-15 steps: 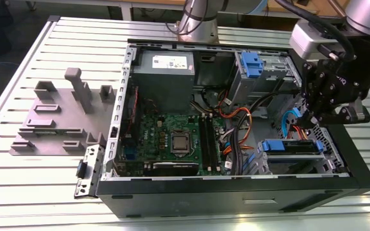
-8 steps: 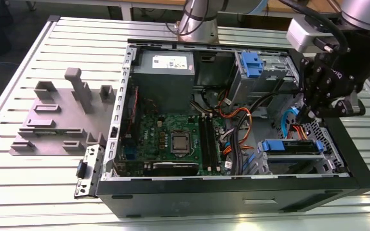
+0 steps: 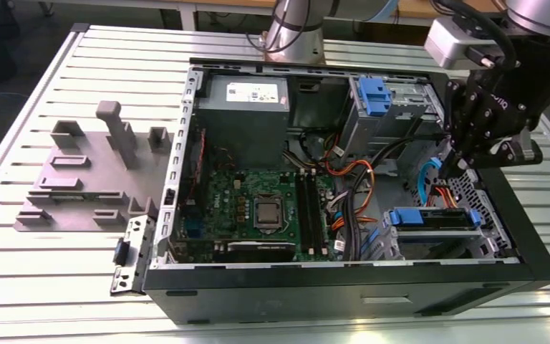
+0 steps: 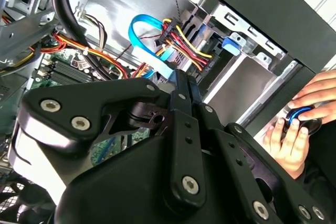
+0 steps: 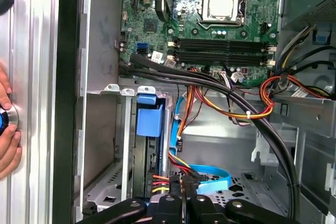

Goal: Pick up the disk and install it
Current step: 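Insert the second disk wire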

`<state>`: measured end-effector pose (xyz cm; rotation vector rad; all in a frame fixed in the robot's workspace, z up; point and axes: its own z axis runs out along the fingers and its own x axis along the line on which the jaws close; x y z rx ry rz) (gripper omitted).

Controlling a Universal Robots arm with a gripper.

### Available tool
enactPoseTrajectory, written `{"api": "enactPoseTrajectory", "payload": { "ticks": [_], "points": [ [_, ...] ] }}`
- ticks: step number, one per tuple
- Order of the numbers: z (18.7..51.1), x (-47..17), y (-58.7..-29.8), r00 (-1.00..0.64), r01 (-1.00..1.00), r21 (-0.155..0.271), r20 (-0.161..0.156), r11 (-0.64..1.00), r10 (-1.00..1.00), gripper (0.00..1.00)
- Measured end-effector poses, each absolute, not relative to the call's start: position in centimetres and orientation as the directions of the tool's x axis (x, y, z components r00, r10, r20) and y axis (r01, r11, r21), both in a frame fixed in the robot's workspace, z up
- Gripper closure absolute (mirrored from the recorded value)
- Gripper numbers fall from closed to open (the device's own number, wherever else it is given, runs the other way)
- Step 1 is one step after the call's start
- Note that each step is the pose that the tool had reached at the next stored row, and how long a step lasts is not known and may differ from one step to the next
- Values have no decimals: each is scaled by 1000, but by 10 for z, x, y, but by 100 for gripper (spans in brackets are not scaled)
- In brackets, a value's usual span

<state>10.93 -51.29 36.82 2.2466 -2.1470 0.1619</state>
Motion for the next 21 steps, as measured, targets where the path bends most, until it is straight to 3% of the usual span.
{"api": "enactPoseTrajectory", "payload": {
  "ticks": [8,13,14,21],
  "points": [
    [369,109,-512,43,-998,-50,96,-48,-994,84],
    [369,109,-512,43,-998,-50,103,-48,-994,71],
    [368,109,-511,43,-998,-50,104,-48,-994,65],
    [360,109,-509,43,-998,-50,105,-48,-994,65]
  ]
}}
